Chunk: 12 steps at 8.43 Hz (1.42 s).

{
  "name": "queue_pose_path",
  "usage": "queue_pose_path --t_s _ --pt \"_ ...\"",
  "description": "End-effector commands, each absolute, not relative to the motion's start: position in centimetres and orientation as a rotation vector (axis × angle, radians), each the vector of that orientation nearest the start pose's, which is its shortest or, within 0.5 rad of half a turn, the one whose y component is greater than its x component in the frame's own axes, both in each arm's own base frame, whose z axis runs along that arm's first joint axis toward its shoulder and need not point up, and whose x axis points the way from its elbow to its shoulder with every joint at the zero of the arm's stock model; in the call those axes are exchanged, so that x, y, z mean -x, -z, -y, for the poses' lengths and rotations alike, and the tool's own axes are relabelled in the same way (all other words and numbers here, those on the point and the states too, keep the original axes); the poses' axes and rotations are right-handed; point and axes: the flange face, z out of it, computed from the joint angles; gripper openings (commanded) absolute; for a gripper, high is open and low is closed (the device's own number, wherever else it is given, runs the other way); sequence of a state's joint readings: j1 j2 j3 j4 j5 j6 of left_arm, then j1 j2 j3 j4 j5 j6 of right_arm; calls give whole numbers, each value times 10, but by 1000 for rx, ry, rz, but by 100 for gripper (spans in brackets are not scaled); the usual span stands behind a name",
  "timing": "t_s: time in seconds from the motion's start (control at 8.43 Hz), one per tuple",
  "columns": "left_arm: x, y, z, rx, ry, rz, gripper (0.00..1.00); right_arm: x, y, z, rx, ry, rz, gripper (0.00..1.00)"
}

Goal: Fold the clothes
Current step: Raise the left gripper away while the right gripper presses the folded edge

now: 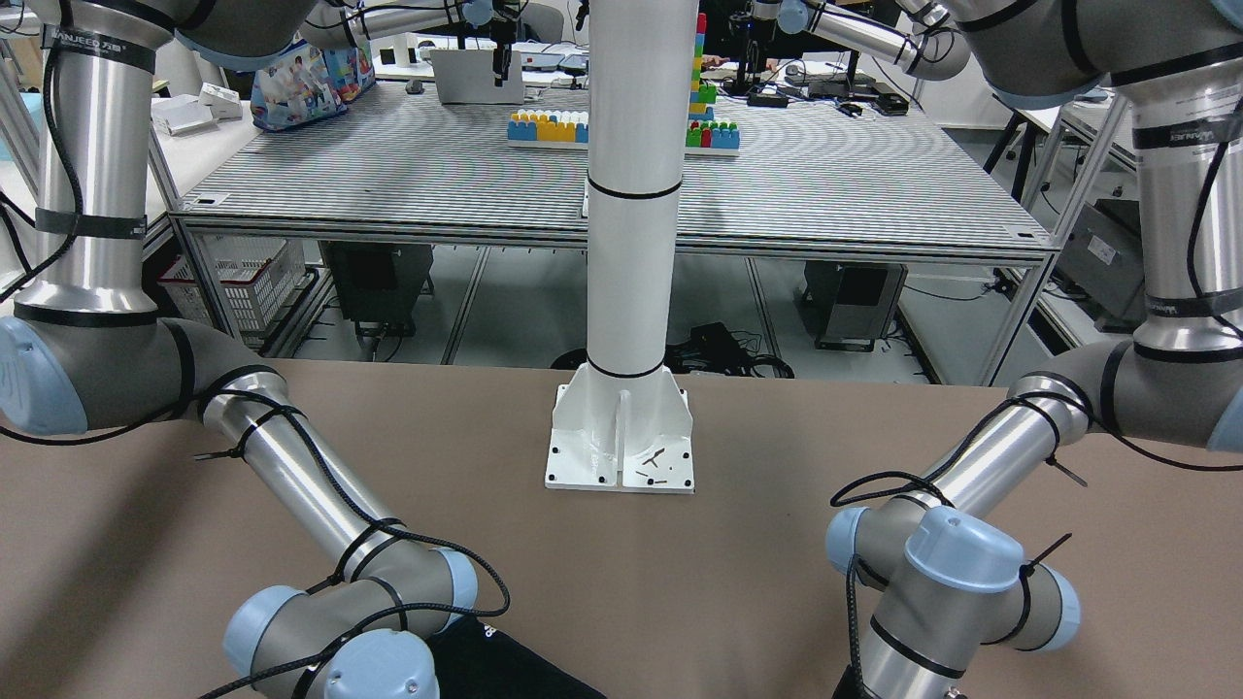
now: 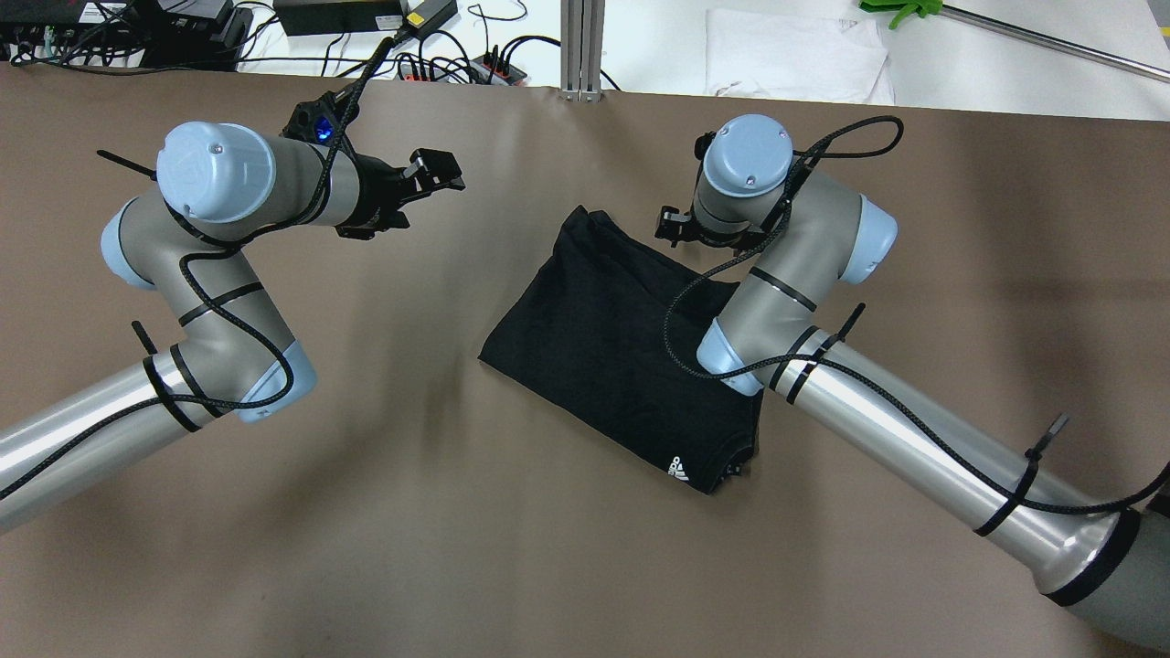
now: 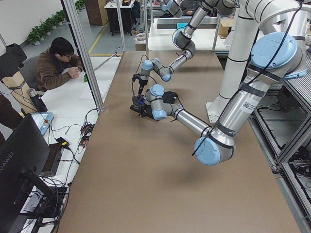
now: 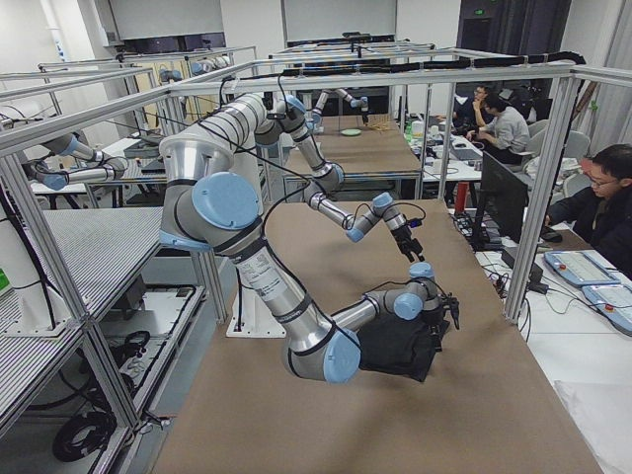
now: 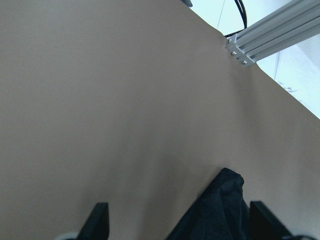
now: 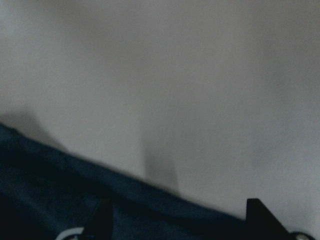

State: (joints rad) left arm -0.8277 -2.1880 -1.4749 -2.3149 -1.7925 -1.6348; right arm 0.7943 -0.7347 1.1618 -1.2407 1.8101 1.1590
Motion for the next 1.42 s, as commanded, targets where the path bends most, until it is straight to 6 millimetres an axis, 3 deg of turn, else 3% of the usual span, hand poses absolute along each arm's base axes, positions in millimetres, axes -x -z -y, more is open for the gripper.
queue_pose_path --t_s 0.0,0.36,0.59,0.95,1.31 --pt "-397 -248 597 -295 627 -1265 100 522 -277 618 -211 -276 799 94" --pt "-399 -246 596 -294 640 -1267 100 494 -331 589 -193 -274 781 94" --pt "-401 -247 595 -293 639 -1265 100 485 -346 585 -191 -269 768 94" --pt "-405 -245 596 -290 636 -1264 100 465 -352 603 -215 -263 746 94" --pt "-403 -241 597 -292 637 -1270 100 412 -349 637 -187 -263 777 94"
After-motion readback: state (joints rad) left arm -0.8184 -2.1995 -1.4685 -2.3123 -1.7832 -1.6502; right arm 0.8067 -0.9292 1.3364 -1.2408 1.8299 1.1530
